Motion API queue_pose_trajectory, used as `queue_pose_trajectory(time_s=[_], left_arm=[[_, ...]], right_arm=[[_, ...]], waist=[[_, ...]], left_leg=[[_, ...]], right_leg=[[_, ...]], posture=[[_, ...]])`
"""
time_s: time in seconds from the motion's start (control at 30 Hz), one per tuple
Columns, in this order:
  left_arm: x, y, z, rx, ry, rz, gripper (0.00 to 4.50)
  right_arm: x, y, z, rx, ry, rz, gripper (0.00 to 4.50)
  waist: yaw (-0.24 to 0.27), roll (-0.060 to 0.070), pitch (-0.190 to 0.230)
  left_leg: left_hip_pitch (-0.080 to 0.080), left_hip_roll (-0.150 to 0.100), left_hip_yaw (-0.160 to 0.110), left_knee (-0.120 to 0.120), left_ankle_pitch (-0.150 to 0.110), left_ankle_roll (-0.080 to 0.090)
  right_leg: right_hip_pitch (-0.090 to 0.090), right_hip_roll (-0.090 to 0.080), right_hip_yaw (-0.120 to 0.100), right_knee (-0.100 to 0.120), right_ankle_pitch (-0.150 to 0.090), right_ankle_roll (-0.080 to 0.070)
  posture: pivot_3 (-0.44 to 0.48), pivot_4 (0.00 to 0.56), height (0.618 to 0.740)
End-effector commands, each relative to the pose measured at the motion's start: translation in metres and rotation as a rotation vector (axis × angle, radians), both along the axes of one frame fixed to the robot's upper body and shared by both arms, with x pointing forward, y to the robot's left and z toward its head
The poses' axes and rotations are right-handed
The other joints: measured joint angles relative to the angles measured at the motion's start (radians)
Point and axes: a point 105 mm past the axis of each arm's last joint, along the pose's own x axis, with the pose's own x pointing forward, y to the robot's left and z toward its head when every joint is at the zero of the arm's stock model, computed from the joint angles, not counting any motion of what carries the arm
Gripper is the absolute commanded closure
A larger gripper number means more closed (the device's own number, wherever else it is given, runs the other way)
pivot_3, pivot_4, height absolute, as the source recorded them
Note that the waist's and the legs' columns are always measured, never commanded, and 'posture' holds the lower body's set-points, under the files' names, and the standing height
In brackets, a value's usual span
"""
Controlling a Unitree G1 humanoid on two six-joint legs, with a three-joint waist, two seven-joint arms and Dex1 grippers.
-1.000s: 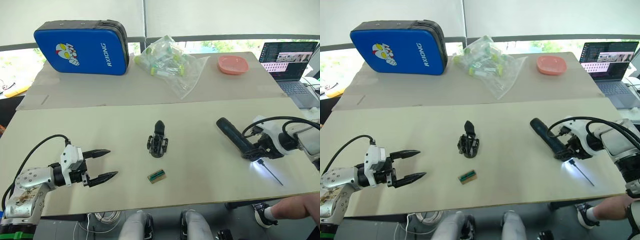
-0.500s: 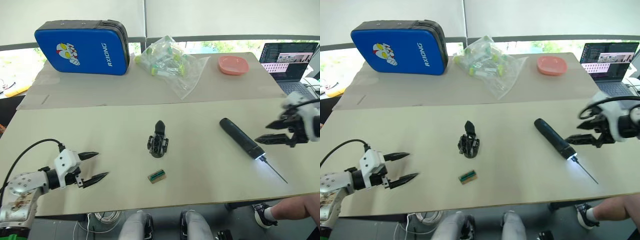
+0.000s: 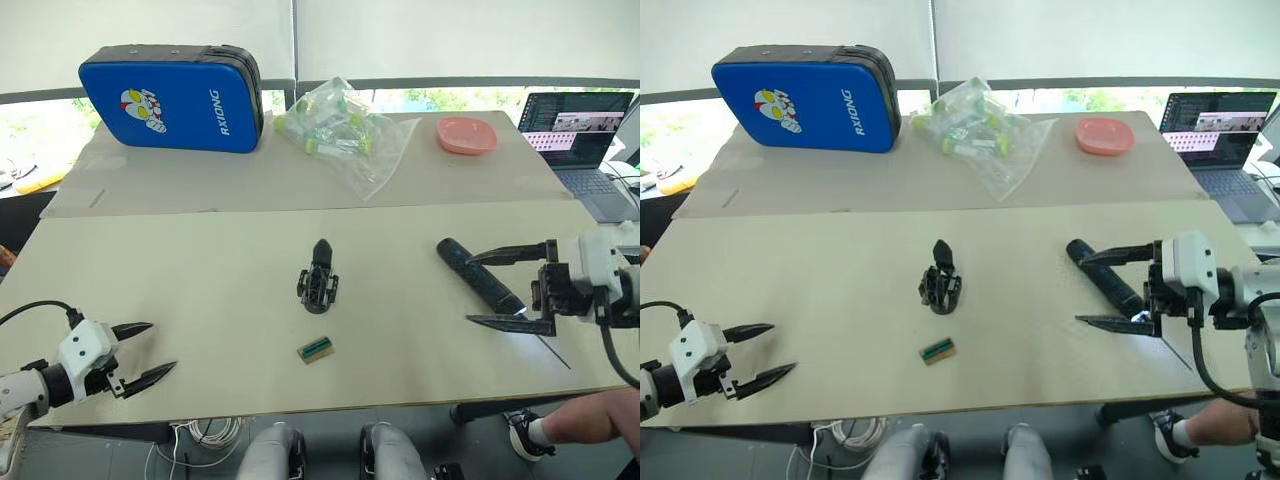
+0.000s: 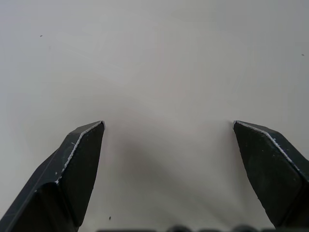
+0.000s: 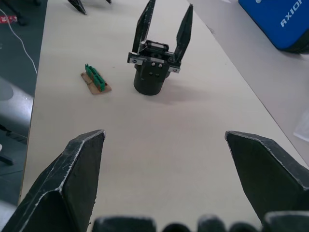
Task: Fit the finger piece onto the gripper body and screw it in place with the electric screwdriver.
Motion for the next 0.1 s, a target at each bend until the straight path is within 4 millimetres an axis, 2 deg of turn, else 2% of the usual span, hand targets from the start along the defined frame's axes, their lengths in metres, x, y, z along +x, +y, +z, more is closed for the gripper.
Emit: queue_pose_trajectory(time_s=[0.03, 0.1], left_arm=[[0.0049, -0.0029, 0.0185, 0.004, -0.066, -0.002, 0.00], [0.0075, -0.0063, 0.0234, -0.015, -0.080, -0.007, 0.00]], right_arm=[[-0.0013, -0.0023, 0.0073, -0.015, -0.067, 0.004, 0.10], [-0.0047, -0.0020, 0.0054, -0.020, -0.059, 0.023, 0.10]], waist=[[0.000, 0.000, 0.000], [-0.001, 0.000, 0.000]], left_leg=[[0.000, 0.000, 0.000, 0.000, 0.000, 0.000], [0.001, 0.000, 0.000, 0.000, 0.000, 0.000]], right_leg=[[0.000, 0.000, 0.000, 0.000, 0.000, 0.000], [0.001, 0.000, 0.000, 0.000, 0.000, 0.000]], posture=[[0.000, 0.150, 0.740], [0.000, 0.150, 0.740]])
